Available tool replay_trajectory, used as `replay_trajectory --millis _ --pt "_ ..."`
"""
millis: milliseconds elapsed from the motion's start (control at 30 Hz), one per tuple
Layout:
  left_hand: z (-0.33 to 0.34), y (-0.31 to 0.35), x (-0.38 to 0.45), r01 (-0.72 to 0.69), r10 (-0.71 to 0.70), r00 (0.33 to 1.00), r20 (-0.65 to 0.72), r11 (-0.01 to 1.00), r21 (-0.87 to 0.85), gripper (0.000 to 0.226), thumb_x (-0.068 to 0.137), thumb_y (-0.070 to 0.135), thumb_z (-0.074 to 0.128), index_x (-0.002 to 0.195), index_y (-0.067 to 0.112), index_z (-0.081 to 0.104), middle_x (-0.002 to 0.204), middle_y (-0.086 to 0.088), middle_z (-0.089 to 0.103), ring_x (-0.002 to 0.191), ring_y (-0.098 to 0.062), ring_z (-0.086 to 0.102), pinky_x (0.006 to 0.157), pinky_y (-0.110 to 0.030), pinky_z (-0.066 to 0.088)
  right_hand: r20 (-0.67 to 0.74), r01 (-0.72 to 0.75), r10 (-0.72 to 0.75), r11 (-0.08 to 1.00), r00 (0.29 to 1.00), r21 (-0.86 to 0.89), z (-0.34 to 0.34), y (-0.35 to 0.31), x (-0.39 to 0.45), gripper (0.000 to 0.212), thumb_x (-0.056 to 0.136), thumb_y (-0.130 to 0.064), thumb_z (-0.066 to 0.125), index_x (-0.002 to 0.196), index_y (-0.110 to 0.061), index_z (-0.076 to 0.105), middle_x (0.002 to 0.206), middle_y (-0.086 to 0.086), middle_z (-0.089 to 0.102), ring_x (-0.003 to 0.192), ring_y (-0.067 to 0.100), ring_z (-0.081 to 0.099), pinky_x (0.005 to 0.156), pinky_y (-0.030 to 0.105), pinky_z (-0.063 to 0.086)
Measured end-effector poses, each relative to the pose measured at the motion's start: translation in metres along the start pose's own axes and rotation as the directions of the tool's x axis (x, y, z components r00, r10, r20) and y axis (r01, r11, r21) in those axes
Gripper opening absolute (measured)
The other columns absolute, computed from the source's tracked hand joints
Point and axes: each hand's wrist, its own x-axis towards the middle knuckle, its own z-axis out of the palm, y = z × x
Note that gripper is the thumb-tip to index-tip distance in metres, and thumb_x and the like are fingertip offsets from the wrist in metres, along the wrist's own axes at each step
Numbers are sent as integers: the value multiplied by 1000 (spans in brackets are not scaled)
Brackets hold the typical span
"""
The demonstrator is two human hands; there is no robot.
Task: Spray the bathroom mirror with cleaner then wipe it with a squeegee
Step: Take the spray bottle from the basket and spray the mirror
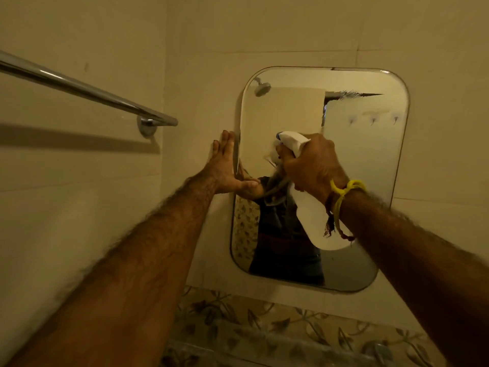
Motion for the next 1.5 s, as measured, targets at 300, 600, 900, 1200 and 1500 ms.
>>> replay_trajectory --millis 300,600,900,1200,1500 --pt "-2 9 -4 39 -39 999 15 999 -7 151 61 61 86 153 23 -28 160 5 -36 149 -26 -28 124 -54 4 79 83 -73 988 994 -131 -15 5 -18 39 92 -38 65 120 -12 62 107 12 67 84 28 68 72 43 62" --pt "-9 38 -17 175 -178 981 77 983 55 151 60 66 82 154 17 -26 159 -2 -38 148 -33 -28 123 -57 3 -69 -95 88 989 994 -111 -49 24 -21 43 89 -41 66 121 -13 64 109 10 68 83 29 70 72 46 62" --pt "8 46 -22 209 -226 971 76 961 183 152 61 74 76 152 12 -28 159 -9 -37 148 -42 -23 121 -58 3 -306 -153 150 988 940 14 -79 54 -14 44 89 -44 64 123 -17 63 113 0 68 93 11 69 76 24 58" --pt "18 42 -17 196 -210 977 37 953 229 156 57 81 71 151 8 -29 158 -13 -38 147 -42 -26 122 -55 -4 -368 -340 344 937 864 78 -75 83 -32 41 90 -43 64 122 -17 63 101 0 63 80 18 65 56 25 55" --pt "18 28 -26 157 -166 981 100 983 95 158 55 72 81 151 12 -30 158 -6 -40 147 -38 -29 123 -58 3 -243 -191 200 980 949 62 -31 65 -50 32 87 -48 65 105 -23 69 84 -1 69 69 20 69 57 42 62"
